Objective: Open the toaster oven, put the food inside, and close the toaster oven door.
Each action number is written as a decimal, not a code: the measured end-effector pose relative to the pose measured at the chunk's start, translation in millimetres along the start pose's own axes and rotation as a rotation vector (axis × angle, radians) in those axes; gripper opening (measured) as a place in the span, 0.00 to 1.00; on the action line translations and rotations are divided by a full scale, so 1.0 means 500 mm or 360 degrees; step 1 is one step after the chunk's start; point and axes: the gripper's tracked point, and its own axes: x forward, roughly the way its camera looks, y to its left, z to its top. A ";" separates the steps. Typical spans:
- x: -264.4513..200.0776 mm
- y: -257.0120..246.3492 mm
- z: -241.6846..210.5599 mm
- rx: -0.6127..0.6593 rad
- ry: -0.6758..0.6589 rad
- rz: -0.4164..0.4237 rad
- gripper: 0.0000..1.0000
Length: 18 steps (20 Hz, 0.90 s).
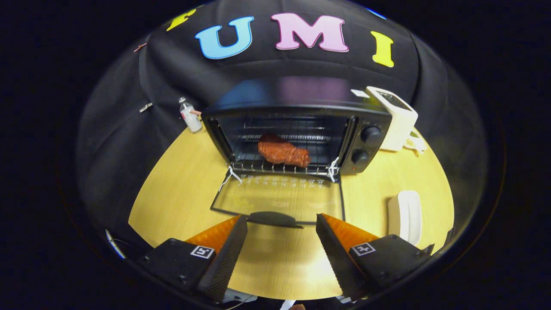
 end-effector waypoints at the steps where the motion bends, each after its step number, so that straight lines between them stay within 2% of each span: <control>1: 0.011 0.002 -0.018 -0.0004 0.0031 -0.0007 0.99; 9: 0.100 0.024 -0.137 -0.0017 0.0313 -0.0067 0.99; 15: 0.163 0.026 -0.134 -0.0028 0.0312 -0.0180 1.00; 18: 0.175 0.026 -0.127 0.0058 0.0333 -0.0239 0.99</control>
